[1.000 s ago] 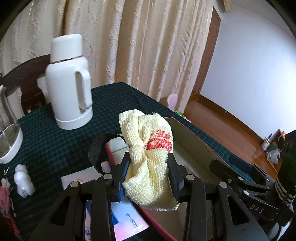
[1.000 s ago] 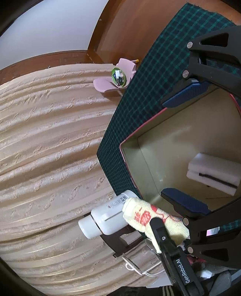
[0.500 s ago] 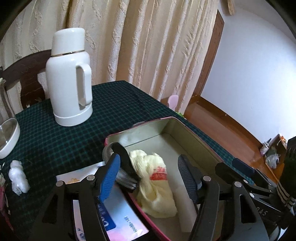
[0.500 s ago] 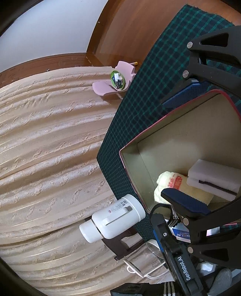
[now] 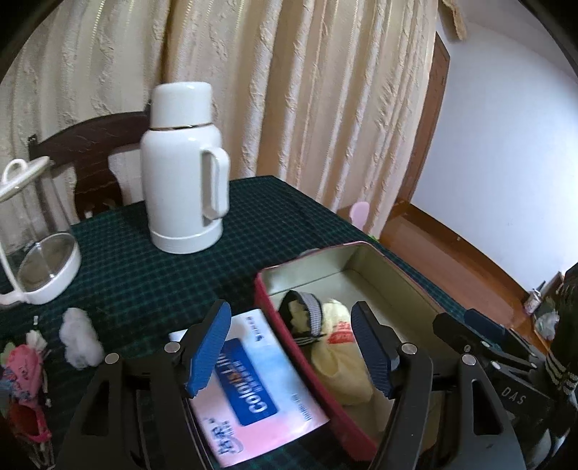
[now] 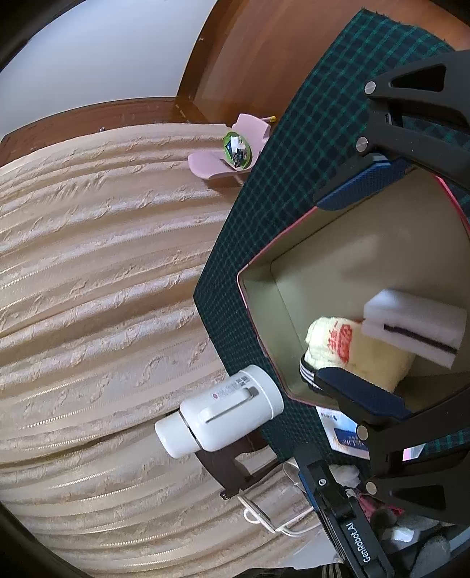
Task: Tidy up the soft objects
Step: 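Lower the cream towel into the tin box and open the left tool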
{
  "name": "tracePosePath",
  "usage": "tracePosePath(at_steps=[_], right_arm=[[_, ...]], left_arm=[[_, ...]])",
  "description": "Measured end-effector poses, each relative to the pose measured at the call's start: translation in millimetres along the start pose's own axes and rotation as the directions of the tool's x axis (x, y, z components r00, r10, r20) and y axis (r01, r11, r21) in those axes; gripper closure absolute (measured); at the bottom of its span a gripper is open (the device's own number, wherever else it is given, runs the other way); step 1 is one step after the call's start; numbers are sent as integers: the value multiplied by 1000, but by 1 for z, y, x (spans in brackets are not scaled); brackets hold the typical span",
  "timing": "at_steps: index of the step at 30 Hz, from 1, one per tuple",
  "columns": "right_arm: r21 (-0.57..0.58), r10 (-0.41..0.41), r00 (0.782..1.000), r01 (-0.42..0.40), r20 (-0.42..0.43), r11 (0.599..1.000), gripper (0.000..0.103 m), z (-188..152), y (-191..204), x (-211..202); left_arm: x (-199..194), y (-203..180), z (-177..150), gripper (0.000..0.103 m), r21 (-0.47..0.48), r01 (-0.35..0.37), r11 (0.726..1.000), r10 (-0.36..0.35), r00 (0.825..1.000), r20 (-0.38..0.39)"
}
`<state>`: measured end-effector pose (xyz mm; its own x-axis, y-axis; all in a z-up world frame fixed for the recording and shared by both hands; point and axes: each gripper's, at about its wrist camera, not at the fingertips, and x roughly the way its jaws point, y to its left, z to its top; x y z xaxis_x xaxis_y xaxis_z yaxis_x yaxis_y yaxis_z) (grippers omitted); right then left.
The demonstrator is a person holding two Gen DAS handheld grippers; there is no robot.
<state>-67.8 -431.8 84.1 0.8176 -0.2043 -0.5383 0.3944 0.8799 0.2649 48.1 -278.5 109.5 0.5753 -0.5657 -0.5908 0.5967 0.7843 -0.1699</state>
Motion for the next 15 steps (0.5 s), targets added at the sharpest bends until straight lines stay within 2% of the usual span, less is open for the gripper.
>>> tracePosePath(at_steps=[15], right_arm=[[-40, 52, 998, -53, -17, 998, 9, -11, 36, 0]], left_arm=[[-44, 36, -26, 29, -39, -100, 994, 102, 994, 29]])
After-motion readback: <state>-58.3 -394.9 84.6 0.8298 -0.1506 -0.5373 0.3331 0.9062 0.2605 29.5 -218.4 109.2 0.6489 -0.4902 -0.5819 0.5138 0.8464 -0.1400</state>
